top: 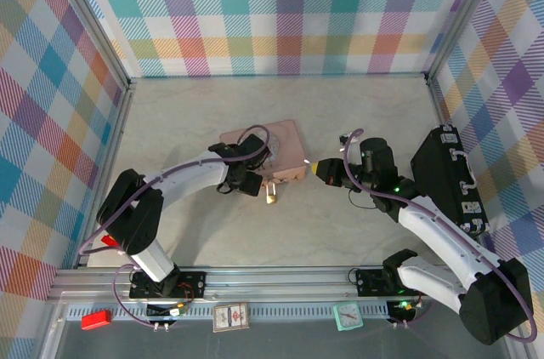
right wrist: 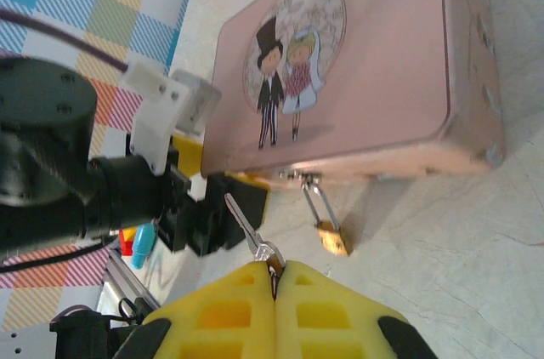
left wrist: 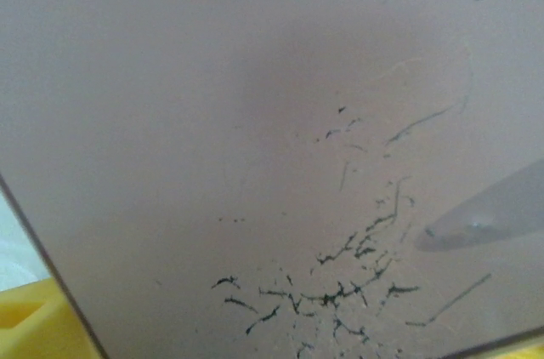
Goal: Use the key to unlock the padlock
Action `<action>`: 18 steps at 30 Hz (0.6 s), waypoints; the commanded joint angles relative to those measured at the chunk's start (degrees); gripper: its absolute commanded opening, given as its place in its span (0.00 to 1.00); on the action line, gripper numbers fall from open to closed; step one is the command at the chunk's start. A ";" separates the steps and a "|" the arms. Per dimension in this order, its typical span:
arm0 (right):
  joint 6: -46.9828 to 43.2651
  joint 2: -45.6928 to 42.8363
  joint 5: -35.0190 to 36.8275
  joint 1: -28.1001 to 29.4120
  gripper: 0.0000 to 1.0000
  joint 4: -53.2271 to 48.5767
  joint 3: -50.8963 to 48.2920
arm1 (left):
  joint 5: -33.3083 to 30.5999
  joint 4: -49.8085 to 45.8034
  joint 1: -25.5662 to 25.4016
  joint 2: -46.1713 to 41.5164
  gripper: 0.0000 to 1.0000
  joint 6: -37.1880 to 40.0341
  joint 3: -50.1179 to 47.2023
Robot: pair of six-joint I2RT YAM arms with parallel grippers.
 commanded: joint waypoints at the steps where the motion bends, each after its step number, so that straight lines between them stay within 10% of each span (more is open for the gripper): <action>1: 1.43 -1.18 0.56 -0.07 0.00 -0.88 0.93 | -0.61 5.93 3.45 1.06 0.88 1.43 3.57; 18: 8.34 -5.75 -1.65 0.52 0.00 4.42 -7.84 | 10.02 37.78 -1.25 -27.54 0.89 -12.26 -28.31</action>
